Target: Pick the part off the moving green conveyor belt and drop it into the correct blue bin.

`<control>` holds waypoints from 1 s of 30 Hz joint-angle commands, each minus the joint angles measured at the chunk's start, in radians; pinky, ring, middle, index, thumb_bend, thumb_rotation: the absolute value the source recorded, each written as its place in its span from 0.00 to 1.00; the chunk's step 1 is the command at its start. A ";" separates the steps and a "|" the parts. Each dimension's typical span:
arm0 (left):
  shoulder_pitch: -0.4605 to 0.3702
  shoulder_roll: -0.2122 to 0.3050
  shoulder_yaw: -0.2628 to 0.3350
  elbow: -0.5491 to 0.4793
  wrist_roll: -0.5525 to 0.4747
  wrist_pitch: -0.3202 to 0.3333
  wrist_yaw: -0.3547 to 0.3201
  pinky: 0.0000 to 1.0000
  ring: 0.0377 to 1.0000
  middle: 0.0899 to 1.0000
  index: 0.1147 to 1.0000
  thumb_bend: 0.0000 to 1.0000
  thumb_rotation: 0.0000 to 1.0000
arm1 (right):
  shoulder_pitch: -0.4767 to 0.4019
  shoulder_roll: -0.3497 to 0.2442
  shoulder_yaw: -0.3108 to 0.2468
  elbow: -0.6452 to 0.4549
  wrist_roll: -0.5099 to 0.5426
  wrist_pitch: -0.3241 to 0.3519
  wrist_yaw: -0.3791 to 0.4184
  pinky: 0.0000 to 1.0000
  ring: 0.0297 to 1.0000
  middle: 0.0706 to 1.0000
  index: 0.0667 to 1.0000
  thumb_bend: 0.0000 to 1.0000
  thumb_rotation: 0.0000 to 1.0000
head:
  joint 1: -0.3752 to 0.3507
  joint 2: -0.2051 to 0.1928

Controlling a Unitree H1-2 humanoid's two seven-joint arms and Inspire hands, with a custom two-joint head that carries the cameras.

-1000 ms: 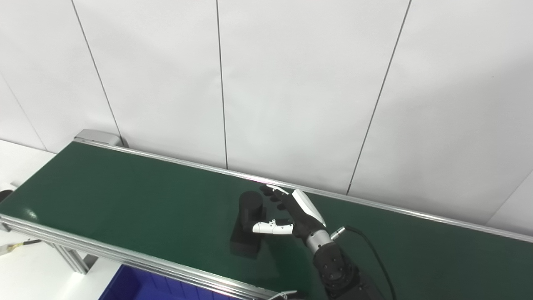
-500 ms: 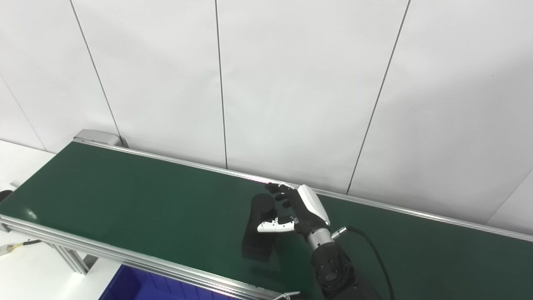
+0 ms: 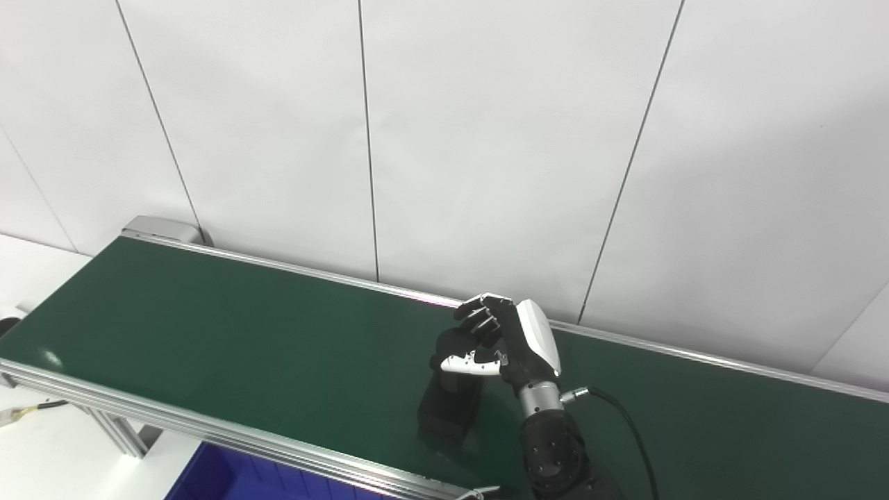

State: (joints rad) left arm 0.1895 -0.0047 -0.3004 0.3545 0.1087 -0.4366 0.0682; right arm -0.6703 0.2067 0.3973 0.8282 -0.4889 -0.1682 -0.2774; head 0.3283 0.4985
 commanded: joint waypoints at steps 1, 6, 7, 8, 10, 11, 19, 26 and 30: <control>-0.018 -0.004 0.004 -0.043 -0.005 -0.033 0.023 0.70 0.77 0.81 0.81 0.89 0.67 | -0.019 0.029 -0.005 -0.047 0.009 -0.063 -0.019 0.45 0.44 0.45 0.45 0.52 0.00 | 0.001 0.001; -0.015 -0.005 0.006 -0.049 0.002 -0.033 0.027 0.70 0.77 0.81 0.82 0.90 0.68 | -0.011 0.025 -0.007 -0.063 0.013 -0.058 -0.007 0.44 0.43 0.46 0.45 0.52 0.00 | -0.001 0.004; -0.014 -0.006 0.006 -0.050 0.005 -0.033 0.029 0.70 0.77 0.81 0.82 0.90 0.69 | -0.009 0.024 -0.009 -0.068 0.017 -0.057 -0.004 0.44 0.43 0.46 0.45 0.52 0.00 | -0.002 0.004; -0.014 -0.007 0.006 -0.051 0.007 -0.033 0.031 0.69 0.76 0.81 0.82 0.90 0.69 | -0.007 0.023 -0.010 -0.072 0.018 -0.056 -0.002 0.42 0.42 0.46 0.46 0.52 0.00 | -0.002 0.004; -0.012 -0.006 0.005 -0.053 0.013 -0.033 0.034 0.69 0.76 0.80 0.82 0.90 0.70 | -0.004 0.020 -0.010 -0.079 0.018 -0.060 -0.003 0.43 0.43 0.46 0.45 0.52 0.00 | -0.004 0.004; -0.011 -0.005 0.005 -0.053 0.015 -0.033 0.035 0.69 0.76 0.80 0.82 0.90 0.70 | 0.000 0.019 -0.010 -0.088 0.018 -0.058 -0.002 0.44 0.43 0.46 0.45 0.52 0.00 | -0.005 0.004; -0.010 -0.008 0.011 -0.054 -0.002 -0.033 0.022 0.71 0.76 0.79 0.82 0.90 0.70 | 0.059 0.003 -0.025 -0.240 0.042 -0.012 0.050 0.43 0.43 0.47 0.45 0.52 0.00 | -0.019 0.004; -0.011 -0.008 0.019 -0.053 -0.008 -0.033 0.017 0.72 0.77 0.77 0.82 0.89 0.70 | 0.114 -0.017 -0.051 -0.390 0.072 -0.004 0.101 0.38 0.41 0.46 0.47 0.52 0.00 | -0.039 0.001; -0.011 -0.008 0.020 -0.054 -0.012 -0.033 0.013 0.72 0.77 0.77 0.82 0.88 0.70 | 0.148 -0.035 -0.064 -0.474 0.083 -0.011 0.120 0.36 0.40 0.45 0.48 0.52 0.00 | -0.054 0.002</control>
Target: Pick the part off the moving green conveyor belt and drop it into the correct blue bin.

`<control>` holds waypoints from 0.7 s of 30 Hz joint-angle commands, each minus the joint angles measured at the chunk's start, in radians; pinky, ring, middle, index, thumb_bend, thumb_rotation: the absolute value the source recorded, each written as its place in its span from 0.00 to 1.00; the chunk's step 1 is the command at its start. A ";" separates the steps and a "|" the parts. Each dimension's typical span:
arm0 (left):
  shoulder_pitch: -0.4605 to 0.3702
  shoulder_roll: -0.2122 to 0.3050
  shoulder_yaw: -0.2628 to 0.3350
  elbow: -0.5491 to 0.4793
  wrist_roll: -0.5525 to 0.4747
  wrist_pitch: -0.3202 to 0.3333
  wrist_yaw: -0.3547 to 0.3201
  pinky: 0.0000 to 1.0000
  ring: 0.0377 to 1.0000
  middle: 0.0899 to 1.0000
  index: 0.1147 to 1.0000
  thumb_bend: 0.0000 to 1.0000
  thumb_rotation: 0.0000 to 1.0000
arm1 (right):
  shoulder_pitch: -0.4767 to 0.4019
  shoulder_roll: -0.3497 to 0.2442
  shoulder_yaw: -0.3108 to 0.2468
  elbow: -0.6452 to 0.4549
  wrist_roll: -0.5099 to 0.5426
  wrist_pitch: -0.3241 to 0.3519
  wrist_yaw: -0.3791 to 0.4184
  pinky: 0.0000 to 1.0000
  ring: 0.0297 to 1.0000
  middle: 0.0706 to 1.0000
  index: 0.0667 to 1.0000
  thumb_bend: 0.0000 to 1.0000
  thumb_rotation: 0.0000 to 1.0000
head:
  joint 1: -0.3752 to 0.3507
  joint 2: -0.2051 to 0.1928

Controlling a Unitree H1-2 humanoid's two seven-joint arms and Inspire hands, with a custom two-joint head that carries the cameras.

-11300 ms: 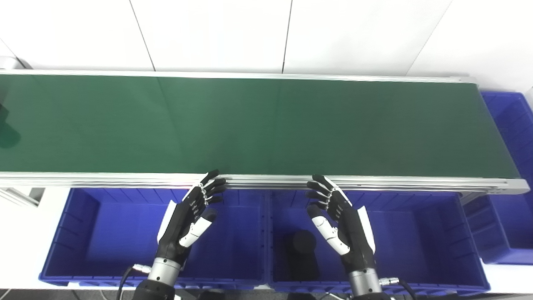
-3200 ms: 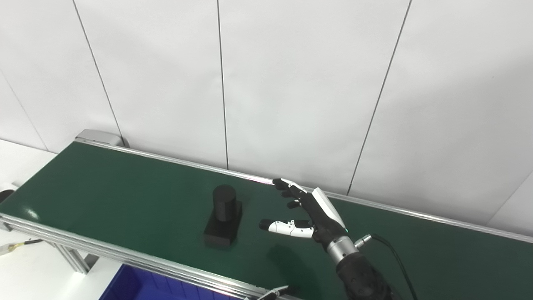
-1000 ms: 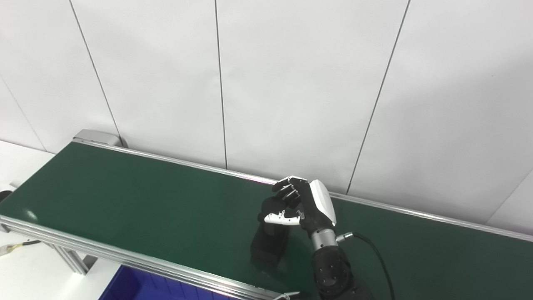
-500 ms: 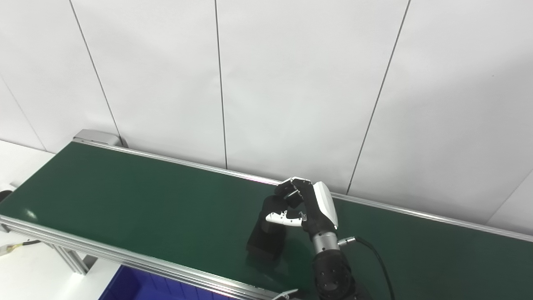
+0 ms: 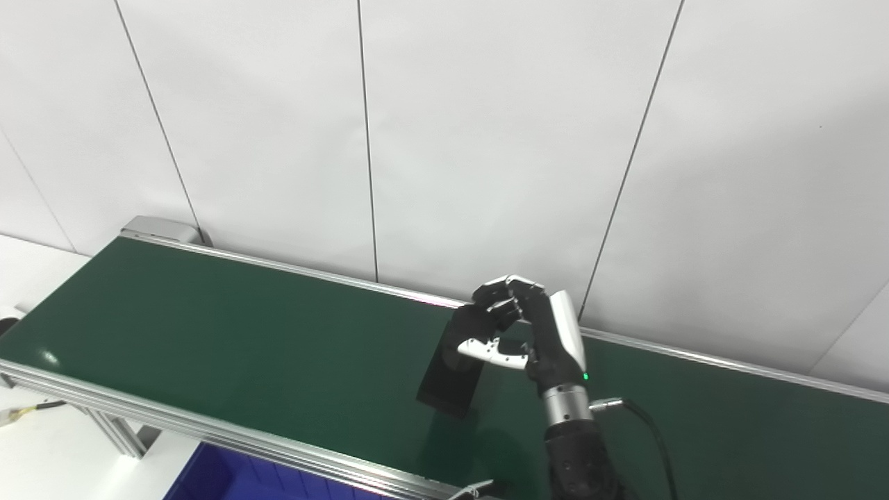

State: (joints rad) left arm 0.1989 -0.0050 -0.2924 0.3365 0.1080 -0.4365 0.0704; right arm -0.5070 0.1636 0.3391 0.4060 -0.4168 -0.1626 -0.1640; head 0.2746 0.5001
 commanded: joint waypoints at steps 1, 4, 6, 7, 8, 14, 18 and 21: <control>-0.021 -0.007 0.013 -0.036 -0.013 -0.033 0.010 0.72 0.77 0.77 0.82 0.88 0.70 | -0.007 0.005 -0.009 -0.070 0.015 -0.015 0.013 0.35 0.40 0.45 0.48 0.52 0.00 | 0.000 0.000; -0.020 -0.003 0.014 -0.039 -0.012 -0.033 0.008 0.73 0.77 0.77 0.83 0.88 0.70 | 0.032 -0.004 -0.027 -0.156 0.046 0.026 0.052 0.36 0.41 0.45 0.47 0.52 0.00 | -0.021 0.002; -0.018 -0.001 0.015 -0.041 -0.013 -0.033 0.005 0.73 0.78 0.77 0.83 0.87 0.71 | 0.048 -0.007 -0.038 -0.192 0.057 0.035 0.067 0.38 0.42 0.45 0.47 0.52 0.00 | -0.030 0.003; -0.018 0.000 0.016 -0.042 -0.013 -0.033 0.005 0.73 0.78 0.77 0.83 0.87 0.71 | 0.058 -0.009 -0.044 -0.217 0.062 0.045 0.073 0.38 0.42 0.45 0.47 0.52 0.00 | -0.033 0.003; -0.017 0.001 0.017 -0.044 -0.013 -0.033 0.004 0.73 0.78 0.78 0.83 0.86 0.71 | 0.067 -0.012 -0.050 -0.241 0.066 0.052 0.079 0.38 0.42 0.46 0.46 0.52 0.00 | -0.044 0.006; -0.011 0.007 0.021 -0.054 -0.020 -0.033 -0.004 0.74 0.78 0.78 0.84 0.84 0.71 | 0.122 -0.028 -0.087 -0.421 0.098 0.125 0.117 0.36 0.41 0.47 0.46 0.52 0.00 | -0.081 0.016; -0.006 0.009 0.025 -0.063 -0.015 -0.033 -0.002 0.74 0.79 0.79 0.84 0.81 0.72 | 0.144 -0.045 -0.113 -0.515 0.098 0.156 0.129 0.36 0.41 0.46 0.46 0.52 0.00 | -0.106 0.021; -0.002 0.011 0.028 -0.070 -0.014 -0.033 -0.005 0.75 0.79 0.79 0.85 0.79 0.72 | 0.155 -0.055 -0.135 -0.575 0.112 0.173 0.136 0.37 0.42 0.47 0.46 0.52 0.00 | -0.122 0.026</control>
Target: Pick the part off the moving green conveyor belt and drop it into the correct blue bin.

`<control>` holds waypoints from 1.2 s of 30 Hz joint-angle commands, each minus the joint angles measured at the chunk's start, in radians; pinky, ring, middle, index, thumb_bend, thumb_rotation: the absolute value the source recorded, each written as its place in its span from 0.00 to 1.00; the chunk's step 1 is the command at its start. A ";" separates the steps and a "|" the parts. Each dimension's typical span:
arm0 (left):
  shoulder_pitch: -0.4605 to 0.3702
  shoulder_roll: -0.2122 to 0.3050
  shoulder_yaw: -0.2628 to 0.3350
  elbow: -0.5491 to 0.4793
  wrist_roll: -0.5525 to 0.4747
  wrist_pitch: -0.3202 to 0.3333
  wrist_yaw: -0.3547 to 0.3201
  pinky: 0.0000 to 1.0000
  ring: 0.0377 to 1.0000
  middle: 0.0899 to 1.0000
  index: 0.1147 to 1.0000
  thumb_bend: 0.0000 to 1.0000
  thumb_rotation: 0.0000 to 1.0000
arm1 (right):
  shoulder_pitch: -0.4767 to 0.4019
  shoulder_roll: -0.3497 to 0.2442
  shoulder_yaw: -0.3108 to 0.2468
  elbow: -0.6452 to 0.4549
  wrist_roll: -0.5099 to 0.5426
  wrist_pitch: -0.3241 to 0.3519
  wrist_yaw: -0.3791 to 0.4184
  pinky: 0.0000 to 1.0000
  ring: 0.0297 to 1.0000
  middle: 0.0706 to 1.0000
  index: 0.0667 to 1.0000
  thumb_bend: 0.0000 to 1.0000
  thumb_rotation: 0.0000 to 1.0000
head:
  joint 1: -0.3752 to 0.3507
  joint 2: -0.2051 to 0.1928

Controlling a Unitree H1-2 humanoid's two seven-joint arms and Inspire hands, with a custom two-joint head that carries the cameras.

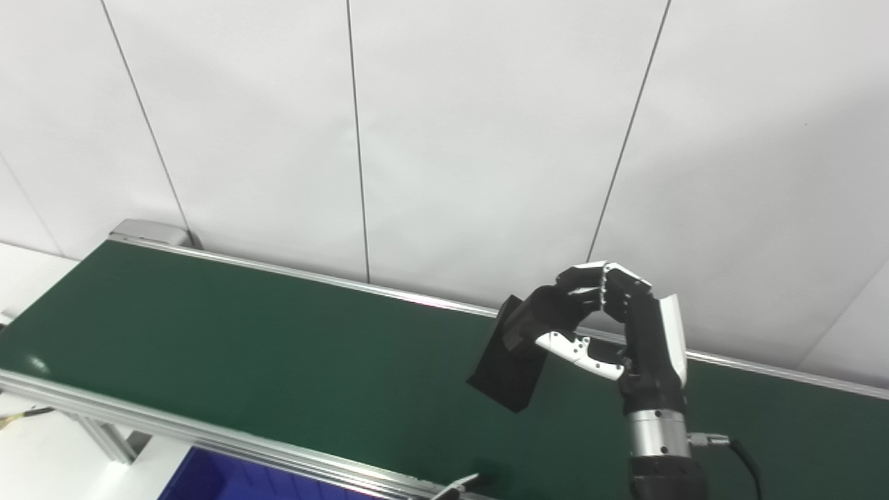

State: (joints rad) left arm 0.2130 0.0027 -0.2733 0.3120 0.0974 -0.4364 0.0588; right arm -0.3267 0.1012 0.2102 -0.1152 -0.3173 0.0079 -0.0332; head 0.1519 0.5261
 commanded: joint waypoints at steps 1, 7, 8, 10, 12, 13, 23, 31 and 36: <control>-0.013 0.004 0.011 -0.051 -0.005 -0.033 0.005 0.75 0.79 0.80 0.85 0.79 0.72 | -0.021 0.001 -0.016 -0.083 0.018 0.012 0.008 0.37 0.42 0.47 0.46 0.52 0.00 | -0.025 0.008; 0.001 0.009 0.019 -0.079 -0.014 -0.033 -0.003 0.76 0.80 0.80 0.87 0.79 0.75 | -0.002 -0.024 -0.046 -0.181 0.017 0.043 0.020 0.38 0.42 0.47 0.45 0.52 0.00 | -0.095 0.043; 0.003 0.010 0.020 -0.083 -0.016 -0.033 -0.006 0.76 0.80 0.80 0.87 0.79 0.76 | 0.000 -0.026 -0.049 -0.190 0.014 0.046 0.021 0.37 0.42 0.47 0.46 0.52 0.00 | -0.099 0.047; 0.005 0.014 0.025 -0.092 -0.022 -0.033 -0.015 0.77 0.81 0.81 0.88 0.78 0.77 | 0.008 -0.035 -0.058 -0.216 0.013 0.058 0.022 0.36 0.41 0.46 0.46 0.52 0.00 | -0.127 0.072; 0.007 0.020 0.032 -0.105 -0.027 -0.033 -0.025 0.78 0.81 0.81 0.88 0.79 0.79 | 0.018 -0.042 -0.067 -0.244 0.005 0.078 0.023 0.35 0.41 0.46 0.47 0.52 0.00 | -0.172 0.102; 0.009 0.023 0.037 -0.113 -0.030 -0.033 -0.030 0.78 0.82 0.81 0.89 0.79 0.80 | 0.023 -0.044 -0.072 -0.261 0.000 0.090 0.024 0.35 0.41 0.46 0.47 0.52 0.00 | -0.208 0.123; 0.018 0.051 0.092 -0.199 -0.097 -0.019 -0.106 0.77 0.80 0.80 0.88 0.73 0.77 | 0.127 -0.092 -0.113 -0.434 -0.024 0.170 0.041 0.31 0.38 0.47 0.49 0.52 0.00 | -0.346 0.232; 0.026 0.064 0.122 -0.273 -0.127 0.044 -0.142 0.77 0.80 0.79 0.87 0.76 0.77 | 0.242 -0.088 -0.127 -0.529 -0.028 0.207 0.032 0.31 0.38 0.46 0.49 0.51 0.00 | -0.401 0.288; 0.031 0.067 0.137 -0.313 -0.134 0.083 -0.159 0.76 0.80 0.79 0.87 0.78 0.77 | 0.319 -0.076 -0.134 -0.562 -0.038 0.210 0.025 0.33 0.40 0.47 0.47 0.52 0.00 | -0.426 0.303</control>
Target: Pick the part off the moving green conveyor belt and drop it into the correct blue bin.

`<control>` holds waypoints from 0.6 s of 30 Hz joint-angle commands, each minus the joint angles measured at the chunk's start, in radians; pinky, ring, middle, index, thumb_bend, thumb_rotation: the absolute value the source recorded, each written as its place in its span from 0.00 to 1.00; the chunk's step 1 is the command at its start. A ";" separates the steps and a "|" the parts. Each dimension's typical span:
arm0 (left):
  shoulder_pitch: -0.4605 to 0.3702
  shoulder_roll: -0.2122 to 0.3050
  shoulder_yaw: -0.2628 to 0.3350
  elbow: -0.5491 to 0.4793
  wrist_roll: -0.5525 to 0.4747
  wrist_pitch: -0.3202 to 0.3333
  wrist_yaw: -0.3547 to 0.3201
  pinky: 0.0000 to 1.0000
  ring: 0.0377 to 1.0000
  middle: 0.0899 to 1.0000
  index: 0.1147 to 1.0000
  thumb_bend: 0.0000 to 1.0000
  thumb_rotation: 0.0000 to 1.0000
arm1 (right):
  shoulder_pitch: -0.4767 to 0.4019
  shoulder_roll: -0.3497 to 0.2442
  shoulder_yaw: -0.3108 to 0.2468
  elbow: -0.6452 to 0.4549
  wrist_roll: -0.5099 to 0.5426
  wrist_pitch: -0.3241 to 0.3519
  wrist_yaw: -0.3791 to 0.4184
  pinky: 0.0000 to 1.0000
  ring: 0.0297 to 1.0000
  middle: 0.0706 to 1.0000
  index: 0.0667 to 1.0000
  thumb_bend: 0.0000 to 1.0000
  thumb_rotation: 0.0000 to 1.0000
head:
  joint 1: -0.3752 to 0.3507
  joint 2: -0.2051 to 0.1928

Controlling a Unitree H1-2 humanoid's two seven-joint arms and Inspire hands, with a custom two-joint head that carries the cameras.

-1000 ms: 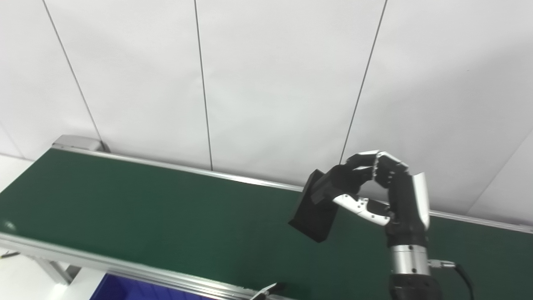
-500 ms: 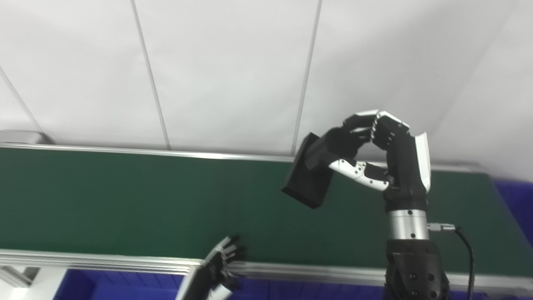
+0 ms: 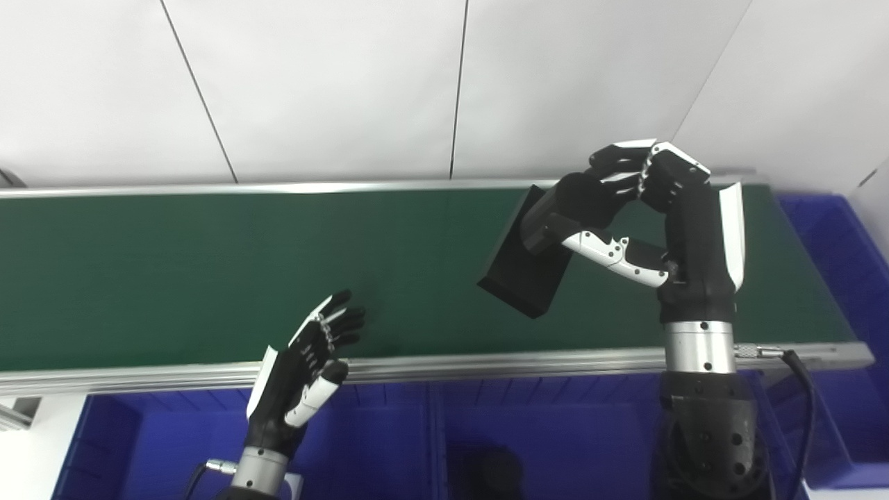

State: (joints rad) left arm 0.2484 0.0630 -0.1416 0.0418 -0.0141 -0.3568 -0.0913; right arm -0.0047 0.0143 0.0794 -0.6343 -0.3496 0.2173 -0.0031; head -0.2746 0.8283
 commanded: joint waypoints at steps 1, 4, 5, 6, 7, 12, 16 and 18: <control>-0.003 0.007 0.007 -0.049 -0.022 0.008 -0.012 0.76 0.80 0.80 0.87 0.78 0.77 | 0.013 0.012 -0.005 -0.046 -0.014 -0.005 -0.010 0.35 0.41 0.47 0.46 0.52 0.00 | 0.000 0.001; 0.000 0.009 0.014 -0.065 -0.029 0.023 -0.022 0.76 0.80 0.80 0.87 0.78 0.76 | 0.057 0.021 -0.007 -0.045 -0.034 -0.037 -0.030 0.37 0.42 0.47 0.45 0.52 0.00 | -0.008 0.011; 0.001 0.010 0.016 -0.069 -0.032 0.027 -0.024 0.76 0.79 0.80 0.87 0.78 0.76 | 0.070 0.021 -0.007 -0.043 -0.036 -0.047 -0.033 0.37 0.42 0.47 0.45 0.52 0.00 | -0.009 0.012; 0.001 0.010 0.017 -0.071 -0.033 0.029 -0.025 0.76 0.79 0.79 0.87 0.78 0.76 | 0.078 0.022 -0.007 -0.043 -0.037 -0.052 -0.036 0.37 0.42 0.47 0.45 0.52 0.00 | -0.009 0.012; 0.002 0.010 0.019 -0.074 -0.034 0.030 -0.026 0.76 0.79 0.79 0.87 0.78 0.76 | 0.092 0.022 -0.008 -0.043 -0.036 -0.058 -0.038 0.37 0.42 0.47 0.44 0.52 0.00 | -0.017 0.017; 0.006 0.011 0.031 -0.097 -0.041 0.049 -0.033 0.76 0.79 0.79 0.86 0.77 0.76 | 0.160 0.036 -0.013 -0.044 -0.037 -0.077 -0.065 0.35 0.40 0.47 0.47 0.52 0.00 | -0.040 0.033; 0.006 0.014 0.041 -0.105 -0.049 0.056 -0.043 0.76 0.79 0.79 0.86 0.77 0.76 | 0.212 0.044 -0.018 -0.039 -0.044 -0.094 -0.089 0.39 0.43 0.46 0.45 0.52 0.00 | -0.054 0.045; 0.007 0.014 0.044 -0.114 -0.053 0.062 -0.047 0.76 0.79 0.79 0.86 0.76 0.76 | 0.237 0.048 -0.023 -0.033 -0.049 -0.106 -0.099 0.39 0.43 0.47 0.44 0.52 0.00 | -0.063 0.047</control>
State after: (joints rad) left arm 0.2605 0.0691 -0.0992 -0.0305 -0.0559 -0.2876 -0.1295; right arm 0.2322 0.0499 0.0627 -0.6377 -0.3885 0.1790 -0.0726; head -0.3374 0.8744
